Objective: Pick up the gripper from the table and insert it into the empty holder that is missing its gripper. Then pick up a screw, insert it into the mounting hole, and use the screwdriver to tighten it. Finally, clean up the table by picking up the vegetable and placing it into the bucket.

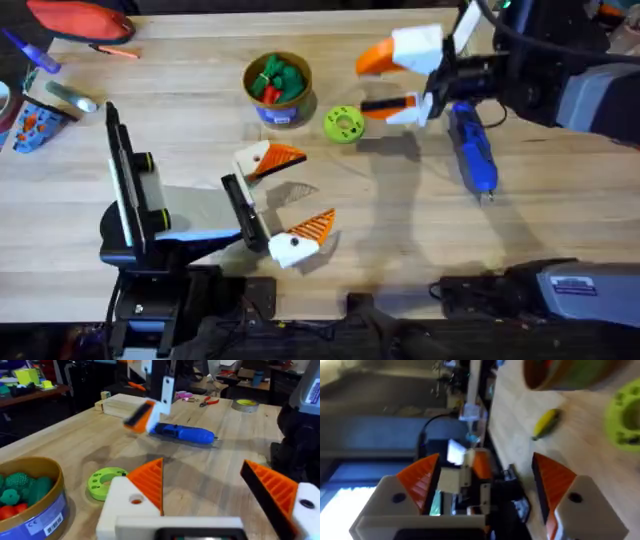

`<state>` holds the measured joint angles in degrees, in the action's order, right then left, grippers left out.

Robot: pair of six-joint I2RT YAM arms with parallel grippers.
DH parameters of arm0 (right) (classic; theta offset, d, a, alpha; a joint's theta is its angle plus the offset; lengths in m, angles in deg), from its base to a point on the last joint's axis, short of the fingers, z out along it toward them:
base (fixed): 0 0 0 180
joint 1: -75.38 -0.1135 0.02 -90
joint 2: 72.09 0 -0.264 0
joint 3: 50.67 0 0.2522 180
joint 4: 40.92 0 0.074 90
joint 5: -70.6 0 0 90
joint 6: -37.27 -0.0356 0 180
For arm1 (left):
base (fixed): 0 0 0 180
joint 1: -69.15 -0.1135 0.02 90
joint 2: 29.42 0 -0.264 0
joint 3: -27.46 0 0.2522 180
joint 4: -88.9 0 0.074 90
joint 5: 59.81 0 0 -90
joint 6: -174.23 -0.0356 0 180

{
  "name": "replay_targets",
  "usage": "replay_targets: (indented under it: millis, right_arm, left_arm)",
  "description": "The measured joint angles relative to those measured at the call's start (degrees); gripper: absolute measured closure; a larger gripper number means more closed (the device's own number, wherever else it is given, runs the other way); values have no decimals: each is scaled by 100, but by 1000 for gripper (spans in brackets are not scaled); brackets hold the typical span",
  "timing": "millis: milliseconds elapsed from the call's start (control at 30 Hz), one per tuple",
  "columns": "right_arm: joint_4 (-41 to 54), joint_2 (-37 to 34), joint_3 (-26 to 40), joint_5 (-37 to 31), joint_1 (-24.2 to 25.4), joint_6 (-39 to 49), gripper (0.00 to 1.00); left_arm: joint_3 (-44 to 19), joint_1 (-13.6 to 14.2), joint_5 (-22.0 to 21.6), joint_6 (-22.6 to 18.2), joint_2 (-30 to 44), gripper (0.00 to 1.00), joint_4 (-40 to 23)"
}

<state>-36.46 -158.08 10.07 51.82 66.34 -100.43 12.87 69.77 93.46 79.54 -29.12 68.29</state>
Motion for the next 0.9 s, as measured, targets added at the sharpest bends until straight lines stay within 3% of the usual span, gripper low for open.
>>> replay_targets:
  millis: [133,267,300,333,500,600,633,800,900]
  right_arm:
    - [975,0,37,-527,64,809,10]
    - [2188,12,476,-1158,194,1577,10]
    - [2598,37,696,-1392,226,1819,10]
    - [4101,174,1743,-2314,269,2705,10]
    - [5505,279,3098,-3541,178,3690,10]
    - [6178,299,3669,-4448,-79,4185,10]
    - [6835,299,4068,-5734,-570,4673,9]
    - [7340,297,4277,-6921,-1120,5013,9]
    - [7463,188,4388,-7208,-1307,5079,9]
  left_arm:
    - [0,0,0,0,0,15,0]
    - [0,0,0,0,0,15,0]
    - [0,0,0,0,0,15,0]
    - [0,0,0,0,2,14,0]
    - [0,0,0,0,1,14,0]
    - [0,0,0,0,0,14,0]
    - [0,0,0,0,2,13,0]
    - [0,0,0,0,0,15,0]
    - [0,0,0,0,0,15,0]
